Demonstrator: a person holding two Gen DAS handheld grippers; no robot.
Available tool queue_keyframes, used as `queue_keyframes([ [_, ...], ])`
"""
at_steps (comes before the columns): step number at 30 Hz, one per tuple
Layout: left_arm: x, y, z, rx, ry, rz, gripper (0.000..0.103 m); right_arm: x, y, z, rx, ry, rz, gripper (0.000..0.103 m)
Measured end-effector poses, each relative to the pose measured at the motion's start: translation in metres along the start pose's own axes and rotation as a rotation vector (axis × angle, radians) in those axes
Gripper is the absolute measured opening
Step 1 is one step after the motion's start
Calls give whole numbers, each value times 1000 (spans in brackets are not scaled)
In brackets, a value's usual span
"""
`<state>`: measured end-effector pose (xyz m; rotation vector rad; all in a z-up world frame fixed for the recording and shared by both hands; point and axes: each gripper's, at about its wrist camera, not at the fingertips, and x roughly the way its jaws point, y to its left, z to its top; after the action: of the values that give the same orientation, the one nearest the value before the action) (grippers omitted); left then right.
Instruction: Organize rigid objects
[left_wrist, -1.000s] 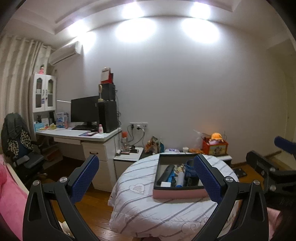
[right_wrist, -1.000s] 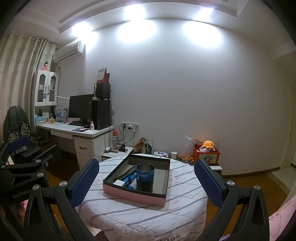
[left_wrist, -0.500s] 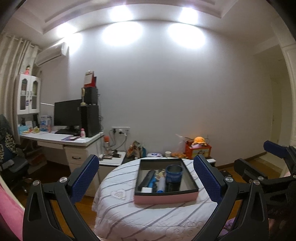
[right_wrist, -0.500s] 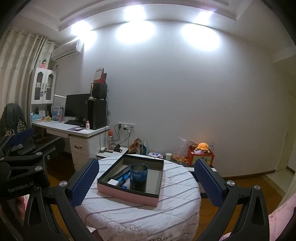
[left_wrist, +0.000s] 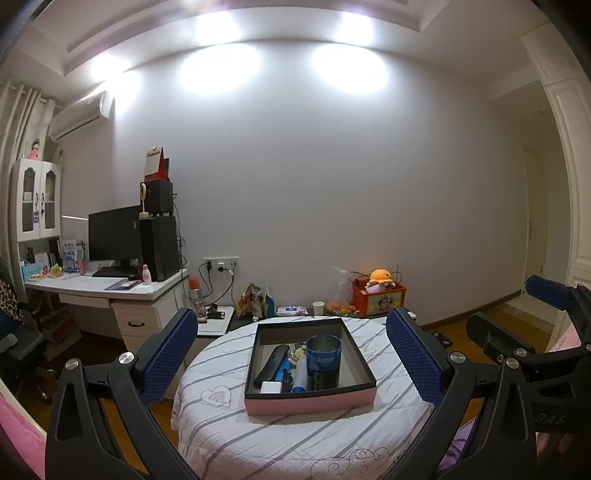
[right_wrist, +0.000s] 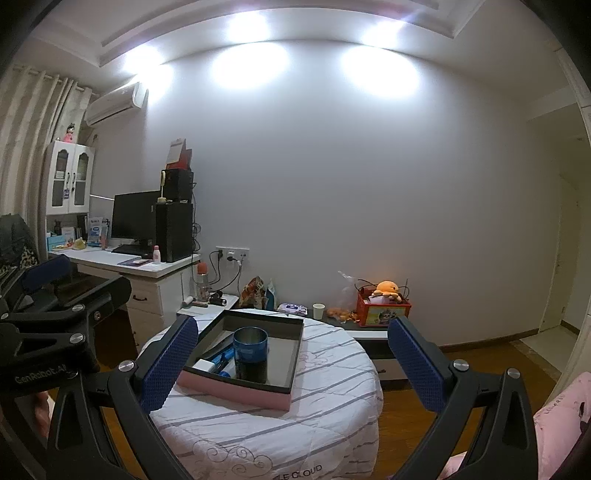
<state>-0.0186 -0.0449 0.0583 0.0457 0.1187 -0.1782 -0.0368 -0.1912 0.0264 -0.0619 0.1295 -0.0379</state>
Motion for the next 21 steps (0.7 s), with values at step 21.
queue_keyframes([
  [21,-5,-3,5,-7,-47,-4,103,-2,-2,4,-4,-25,1,103],
])
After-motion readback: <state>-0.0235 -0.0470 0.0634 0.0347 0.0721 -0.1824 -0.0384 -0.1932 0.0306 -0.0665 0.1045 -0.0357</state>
